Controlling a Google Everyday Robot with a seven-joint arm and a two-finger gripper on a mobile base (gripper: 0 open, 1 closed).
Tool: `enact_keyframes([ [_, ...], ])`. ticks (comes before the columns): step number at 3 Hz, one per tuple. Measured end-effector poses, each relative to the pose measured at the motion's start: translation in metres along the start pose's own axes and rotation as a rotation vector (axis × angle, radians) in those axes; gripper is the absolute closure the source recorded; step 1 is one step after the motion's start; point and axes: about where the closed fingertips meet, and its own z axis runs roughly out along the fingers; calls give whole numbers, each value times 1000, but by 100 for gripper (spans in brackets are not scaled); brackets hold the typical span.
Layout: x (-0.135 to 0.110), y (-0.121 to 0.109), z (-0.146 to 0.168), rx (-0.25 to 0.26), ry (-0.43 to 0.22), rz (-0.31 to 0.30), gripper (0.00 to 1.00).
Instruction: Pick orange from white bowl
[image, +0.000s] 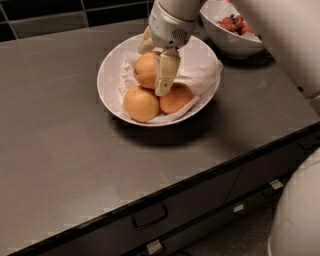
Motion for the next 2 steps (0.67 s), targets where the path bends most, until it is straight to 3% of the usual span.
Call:
enact_keyframes([
  [2, 4, -1, 10, -22, -13, 6, 20],
])
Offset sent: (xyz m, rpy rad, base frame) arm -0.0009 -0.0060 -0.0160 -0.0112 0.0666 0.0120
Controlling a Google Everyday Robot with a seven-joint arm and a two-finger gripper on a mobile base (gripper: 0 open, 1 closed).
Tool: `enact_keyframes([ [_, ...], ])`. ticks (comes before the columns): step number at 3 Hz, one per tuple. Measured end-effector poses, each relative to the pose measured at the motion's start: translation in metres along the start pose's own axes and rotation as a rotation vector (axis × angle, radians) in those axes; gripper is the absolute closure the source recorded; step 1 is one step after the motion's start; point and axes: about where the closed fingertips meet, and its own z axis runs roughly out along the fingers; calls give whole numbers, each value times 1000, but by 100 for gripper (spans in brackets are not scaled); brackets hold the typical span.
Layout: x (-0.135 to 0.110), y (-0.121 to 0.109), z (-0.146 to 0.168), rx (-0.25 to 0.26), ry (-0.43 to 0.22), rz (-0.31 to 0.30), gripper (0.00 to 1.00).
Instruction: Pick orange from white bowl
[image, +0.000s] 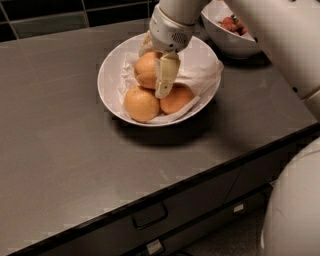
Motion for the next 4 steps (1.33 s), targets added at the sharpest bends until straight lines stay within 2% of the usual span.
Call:
enact_keyframes([
  [1, 1, -2, 6, -14, -8, 1, 21],
  [2, 1, -2, 8, -13, -13, 3, 35],
  [4, 1, -2, 7, -13, -13, 3, 82],
])
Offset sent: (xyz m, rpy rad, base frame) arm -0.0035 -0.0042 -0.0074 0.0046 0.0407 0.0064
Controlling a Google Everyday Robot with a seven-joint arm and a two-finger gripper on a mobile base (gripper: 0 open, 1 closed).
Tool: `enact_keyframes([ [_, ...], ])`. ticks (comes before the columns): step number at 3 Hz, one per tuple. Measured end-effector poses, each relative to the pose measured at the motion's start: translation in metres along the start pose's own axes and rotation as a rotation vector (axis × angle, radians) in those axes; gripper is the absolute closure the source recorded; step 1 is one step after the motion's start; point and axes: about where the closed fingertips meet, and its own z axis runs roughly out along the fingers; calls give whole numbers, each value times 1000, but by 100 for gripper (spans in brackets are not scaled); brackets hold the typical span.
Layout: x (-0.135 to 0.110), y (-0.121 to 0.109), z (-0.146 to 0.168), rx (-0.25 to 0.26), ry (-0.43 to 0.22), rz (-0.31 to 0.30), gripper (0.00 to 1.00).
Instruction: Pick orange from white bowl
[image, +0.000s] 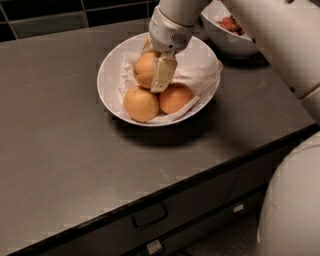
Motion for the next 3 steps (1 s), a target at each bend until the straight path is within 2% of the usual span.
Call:
enact_keyframes([
  [1, -1, -1, -3, 0, 0, 0, 100],
  [2, -20, 5, -24, 79, -5, -61, 100],
  [3, -50, 17, -59, 207, -19, -143, 100],
])
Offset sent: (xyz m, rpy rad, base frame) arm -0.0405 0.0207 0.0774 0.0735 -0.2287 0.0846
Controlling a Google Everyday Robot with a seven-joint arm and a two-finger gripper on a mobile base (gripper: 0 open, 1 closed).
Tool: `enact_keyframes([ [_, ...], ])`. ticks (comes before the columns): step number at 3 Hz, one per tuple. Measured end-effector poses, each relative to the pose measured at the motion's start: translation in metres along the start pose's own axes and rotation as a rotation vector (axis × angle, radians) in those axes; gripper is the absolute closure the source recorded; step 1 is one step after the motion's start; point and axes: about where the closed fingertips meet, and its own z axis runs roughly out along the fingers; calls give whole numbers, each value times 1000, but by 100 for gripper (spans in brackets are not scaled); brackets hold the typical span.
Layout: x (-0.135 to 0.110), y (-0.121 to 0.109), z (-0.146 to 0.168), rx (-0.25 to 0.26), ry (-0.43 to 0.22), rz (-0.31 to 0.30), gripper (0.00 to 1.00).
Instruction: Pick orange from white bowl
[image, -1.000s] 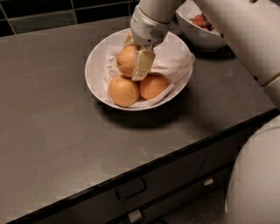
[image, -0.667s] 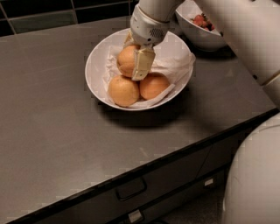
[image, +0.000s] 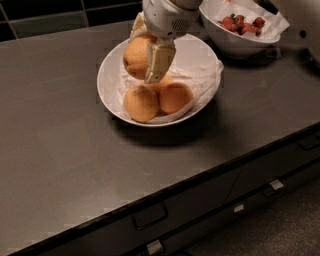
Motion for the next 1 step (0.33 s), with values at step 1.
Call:
enact_keyframes([
  [1, -13, 1, -15, 68, 4, -33, 100],
])
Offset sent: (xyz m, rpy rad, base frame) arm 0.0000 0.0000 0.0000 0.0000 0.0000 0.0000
